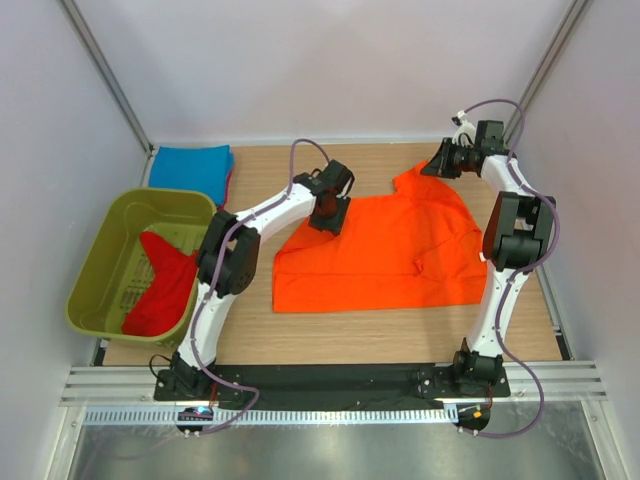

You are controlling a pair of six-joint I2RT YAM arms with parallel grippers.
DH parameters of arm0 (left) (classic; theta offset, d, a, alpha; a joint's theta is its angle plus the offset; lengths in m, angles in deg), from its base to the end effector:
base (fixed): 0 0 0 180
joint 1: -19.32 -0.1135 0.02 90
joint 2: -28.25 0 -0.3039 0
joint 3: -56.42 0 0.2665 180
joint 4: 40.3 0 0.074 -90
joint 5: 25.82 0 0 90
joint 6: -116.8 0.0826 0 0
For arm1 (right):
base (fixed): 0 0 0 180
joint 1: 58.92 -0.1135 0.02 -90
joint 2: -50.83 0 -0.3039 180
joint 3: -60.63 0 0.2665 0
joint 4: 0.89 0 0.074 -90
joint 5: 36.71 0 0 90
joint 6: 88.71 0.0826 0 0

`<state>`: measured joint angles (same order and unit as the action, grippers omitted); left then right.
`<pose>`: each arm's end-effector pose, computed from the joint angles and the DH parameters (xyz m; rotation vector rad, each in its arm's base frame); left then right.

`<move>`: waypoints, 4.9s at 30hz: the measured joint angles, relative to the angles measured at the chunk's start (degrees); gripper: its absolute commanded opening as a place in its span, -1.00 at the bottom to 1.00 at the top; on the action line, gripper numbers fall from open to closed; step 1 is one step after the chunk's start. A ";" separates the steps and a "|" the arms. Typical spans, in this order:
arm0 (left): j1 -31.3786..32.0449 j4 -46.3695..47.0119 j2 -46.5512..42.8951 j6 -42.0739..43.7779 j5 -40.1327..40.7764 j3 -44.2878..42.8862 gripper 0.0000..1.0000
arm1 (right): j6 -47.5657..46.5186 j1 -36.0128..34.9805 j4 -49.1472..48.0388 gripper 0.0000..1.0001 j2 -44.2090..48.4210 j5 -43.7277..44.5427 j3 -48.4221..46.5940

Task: Fold and stack the t-shirts
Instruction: Fold the tshirt

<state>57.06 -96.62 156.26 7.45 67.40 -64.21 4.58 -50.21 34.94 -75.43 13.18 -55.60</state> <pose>0.4305 -0.3273 0.1784 0.4143 2.6705 -0.2350 0.5593 -0.0319 0.2137 -0.0954 2.2584 0.7725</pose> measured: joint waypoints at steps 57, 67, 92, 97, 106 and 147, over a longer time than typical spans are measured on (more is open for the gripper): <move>-3.28 -4.72 -10.80 6.19 11.39 5.05 -1.00 | -2.40 3.41 -15.15 -0.98 12.35 0.66 19.69; -5.27 -5.88 -18.14 7.67 13.38 13.35 -0.99 | -5.68 4.96 -17.49 -0.98 23.26 7.80 29.27; -4.57 -4.76 -25.97 7.15 13.57 27.56 -0.99 | 3.52 9.35 -24.70 -0.92 49.64 29.16 59.80; -3.10 -4.74 -25.99 6.27 13.46 28.00 -0.99 | 4.74 9.35 -25.09 -0.81 53.99 33.40 63.17; -2.10 -4.20 -25.68 4.90 16.90 28.74 -0.99 | 7.41 9.35 -26.93 -0.87 58.80 34.84 69.90; -2.99 1.84 -20.65 11.50 18.12 22.77 -1.00 | 11.89 9.40 -48.26 -0.90 54.55 33.29 73.44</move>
<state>54.07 -94.78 135.60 18.94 85.52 -41.43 16.47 -40.81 -13.32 -20.88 46.46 17.84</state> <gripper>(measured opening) 0.006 0.054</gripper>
